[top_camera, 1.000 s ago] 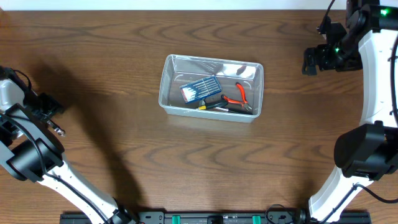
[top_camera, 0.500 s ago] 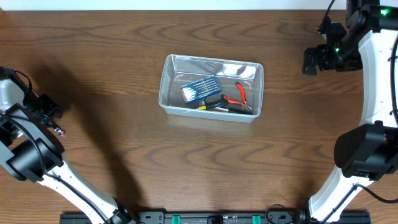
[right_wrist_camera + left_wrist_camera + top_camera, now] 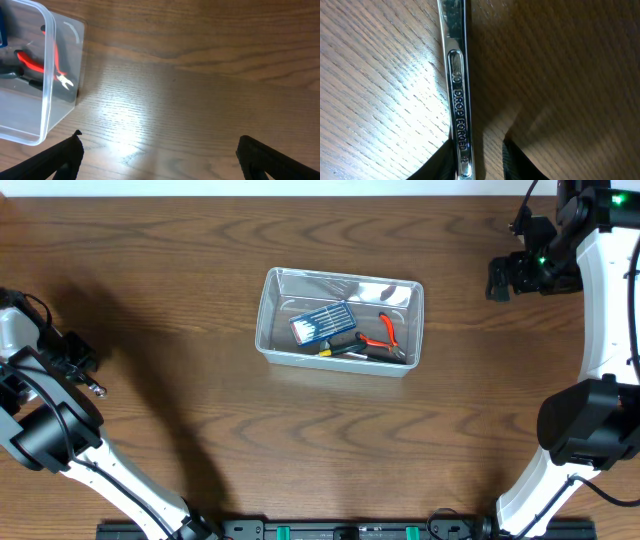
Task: Pack container
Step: 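Lower the left gripper onto the wrench and close on its shaft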
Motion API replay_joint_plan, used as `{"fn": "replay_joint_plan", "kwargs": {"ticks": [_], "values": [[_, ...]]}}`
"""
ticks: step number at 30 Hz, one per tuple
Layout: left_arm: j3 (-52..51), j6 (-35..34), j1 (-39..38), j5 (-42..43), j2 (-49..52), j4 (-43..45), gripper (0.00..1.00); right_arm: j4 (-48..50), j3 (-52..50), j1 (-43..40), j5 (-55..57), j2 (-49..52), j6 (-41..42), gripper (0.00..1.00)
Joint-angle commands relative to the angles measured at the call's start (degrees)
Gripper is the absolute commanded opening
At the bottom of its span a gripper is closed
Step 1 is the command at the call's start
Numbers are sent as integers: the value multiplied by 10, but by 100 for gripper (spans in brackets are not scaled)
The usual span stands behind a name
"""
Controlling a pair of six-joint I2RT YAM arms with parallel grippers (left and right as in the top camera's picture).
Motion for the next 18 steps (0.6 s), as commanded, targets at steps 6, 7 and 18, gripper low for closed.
{"fn": "replay_joint_plan", "kwargs": {"ticks": [6,7,18], "values": [[-25,1,1,6,25,-7,12,-1,1,-5,-2,2,-8,99],[-25,1,1,6,25,-7,11,-1,1,-5,-2,2,-8,99],[-25,-4,1,6,25,-15,6,-1,1,-5,-2,2,-8,99]]}}
